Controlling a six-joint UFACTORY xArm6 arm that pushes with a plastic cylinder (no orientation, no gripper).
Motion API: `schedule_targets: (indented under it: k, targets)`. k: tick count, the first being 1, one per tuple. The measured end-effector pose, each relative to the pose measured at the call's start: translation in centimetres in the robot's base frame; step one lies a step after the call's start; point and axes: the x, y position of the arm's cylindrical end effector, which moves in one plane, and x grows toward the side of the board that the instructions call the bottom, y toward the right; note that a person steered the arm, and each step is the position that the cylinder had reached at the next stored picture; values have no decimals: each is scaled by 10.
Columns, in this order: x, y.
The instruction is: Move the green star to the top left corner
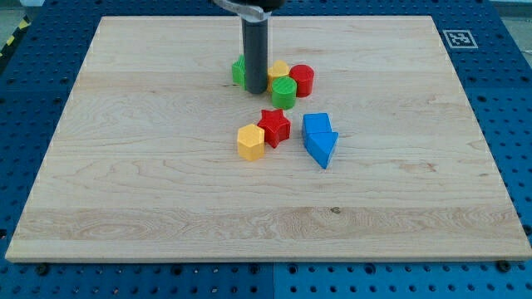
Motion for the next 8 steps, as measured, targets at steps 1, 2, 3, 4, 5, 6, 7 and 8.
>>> schedule_targets:
  k: [1,2,3,4,5,6,7,8]
  targets:
    - [-28,-12]
    - [-55,-26]
    - [-77,-33]
    - [-116,-36]
    - [-134,-45]
    - [-125,-64]
    - [-121,-78]
    - [-111,-81]
